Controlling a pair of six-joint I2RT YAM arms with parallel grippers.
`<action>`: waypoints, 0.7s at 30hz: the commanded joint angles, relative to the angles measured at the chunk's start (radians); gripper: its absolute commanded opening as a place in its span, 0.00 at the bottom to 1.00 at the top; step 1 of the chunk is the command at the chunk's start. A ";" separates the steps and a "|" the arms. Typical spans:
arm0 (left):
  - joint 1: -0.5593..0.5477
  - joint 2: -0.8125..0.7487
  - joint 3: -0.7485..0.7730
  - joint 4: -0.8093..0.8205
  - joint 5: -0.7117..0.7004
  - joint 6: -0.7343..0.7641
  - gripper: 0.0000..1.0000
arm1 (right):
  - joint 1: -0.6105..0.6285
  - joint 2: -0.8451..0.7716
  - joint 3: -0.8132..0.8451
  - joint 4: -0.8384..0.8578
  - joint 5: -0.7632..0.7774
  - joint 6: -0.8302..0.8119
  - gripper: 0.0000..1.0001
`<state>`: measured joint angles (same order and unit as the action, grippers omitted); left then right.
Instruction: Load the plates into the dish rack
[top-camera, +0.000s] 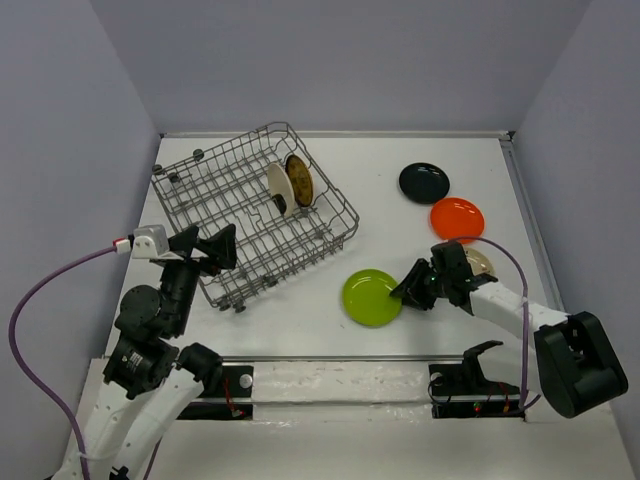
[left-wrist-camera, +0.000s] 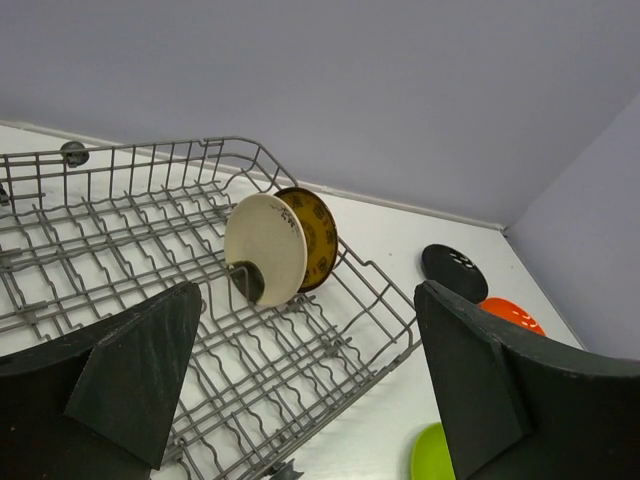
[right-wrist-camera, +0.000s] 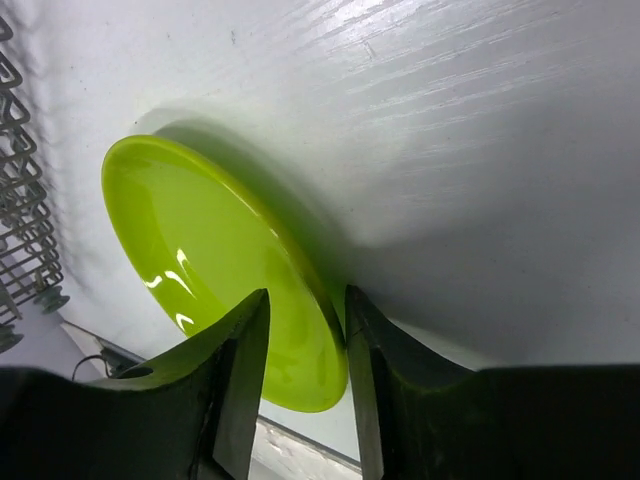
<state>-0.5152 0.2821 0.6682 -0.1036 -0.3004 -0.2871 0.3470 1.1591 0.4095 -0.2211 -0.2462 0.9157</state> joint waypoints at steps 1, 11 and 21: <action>0.007 0.022 0.031 0.039 -0.014 0.008 0.99 | 0.000 0.054 -0.064 0.048 -0.011 -0.006 0.35; 0.015 0.045 0.033 0.042 -0.008 0.009 0.99 | 0.000 -0.070 0.009 -0.082 0.064 -0.074 0.07; 0.024 0.075 0.036 0.041 -0.035 0.011 0.99 | 0.263 -0.070 0.636 -0.383 0.514 -0.248 0.07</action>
<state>-0.5014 0.3386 0.6682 -0.1024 -0.3035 -0.2863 0.4763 1.0397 0.7555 -0.5224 -0.0181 0.7658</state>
